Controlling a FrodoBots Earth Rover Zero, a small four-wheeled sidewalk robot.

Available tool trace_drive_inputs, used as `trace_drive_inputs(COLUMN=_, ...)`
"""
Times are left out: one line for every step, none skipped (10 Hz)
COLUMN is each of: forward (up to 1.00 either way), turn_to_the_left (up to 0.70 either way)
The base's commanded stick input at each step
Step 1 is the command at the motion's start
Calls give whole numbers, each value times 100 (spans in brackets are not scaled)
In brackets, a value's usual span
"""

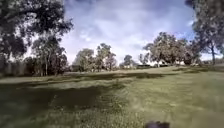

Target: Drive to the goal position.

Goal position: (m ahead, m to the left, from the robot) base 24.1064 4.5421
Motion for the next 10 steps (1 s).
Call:
trace_drive_inputs(forward=70, turn_to_the_left=2)
trace_drive_inputs(forward=70, turn_to_the_left=1)
trace_drive_inputs(forward=70, turn_to_the_left=1)
trace_drive_inputs(forward=70, turn_to_the_left=0)
trace_drive_inputs(forward=70, turn_to_the_left=2)
trace_drive_inputs(forward=70, turn_to_the_left=2)
trace_drive_inputs(forward=70, turn_to_the_left=0)
trace_drive_inputs(forward=70, turn_to_the_left=0)
trace_drive_inputs(forward=70, turn_to_the_left=0)
trace_drive_inputs(forward=70, turn_to_the_left=0)
